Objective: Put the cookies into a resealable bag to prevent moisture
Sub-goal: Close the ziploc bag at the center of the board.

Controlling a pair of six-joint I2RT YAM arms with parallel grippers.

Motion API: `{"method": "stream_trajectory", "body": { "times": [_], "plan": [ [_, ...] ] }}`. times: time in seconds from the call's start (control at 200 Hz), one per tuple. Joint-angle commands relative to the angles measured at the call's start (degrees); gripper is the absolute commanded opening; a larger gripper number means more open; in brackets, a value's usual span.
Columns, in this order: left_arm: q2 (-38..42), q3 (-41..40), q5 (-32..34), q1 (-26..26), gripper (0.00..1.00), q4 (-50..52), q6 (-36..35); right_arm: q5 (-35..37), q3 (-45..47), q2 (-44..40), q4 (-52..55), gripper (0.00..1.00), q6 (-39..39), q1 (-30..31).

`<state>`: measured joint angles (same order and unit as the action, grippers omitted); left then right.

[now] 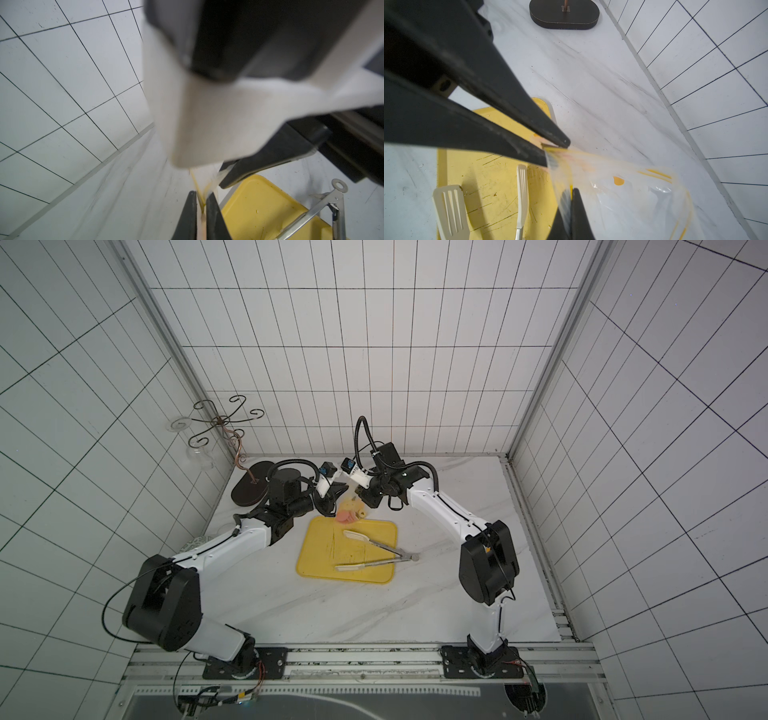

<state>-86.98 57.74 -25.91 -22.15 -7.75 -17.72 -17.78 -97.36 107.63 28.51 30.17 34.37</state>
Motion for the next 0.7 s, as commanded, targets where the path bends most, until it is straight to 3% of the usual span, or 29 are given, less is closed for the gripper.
{"method": "stream_trajectory", "body": {
  "times": [0.0, 0.14, 0.26, 0.49, 0.695],
  "plan": [
    [-0.66, 1.73, -3.27, -0.35, 0.00, 0.30, -1.52, -0.76, -5.57, 0.56, 0.84, 0.02, 0.15, -0.26],
    [-1.89, 3.41, -3.97, 0.70, 0.00, 2.12, -1.78, 0.95, -4.57, -0.32, 0.00, 0.20, 0.72, -0.86],
    [-3.53, 5.23, -10.71, 3.42, 0.00, 3.48, -1.96, 3.65, 0.22, -4.13, -3.11, 0.32, 4.06, -1.97],
    [-7.69, 12.40, -25.15, 7.66, 0.00, 15.17, -7.22, 0.21, 20.13, -15.12, -28.24, 0.52, 15.33, -3.54],
    [-9.33, 16.90, -25.12, 8.58, 0.00, 24.76, -18.07, -7.80, 12.32, -7.21, -22.09, 0.61, 20.71, -3.70]
  ]
}}
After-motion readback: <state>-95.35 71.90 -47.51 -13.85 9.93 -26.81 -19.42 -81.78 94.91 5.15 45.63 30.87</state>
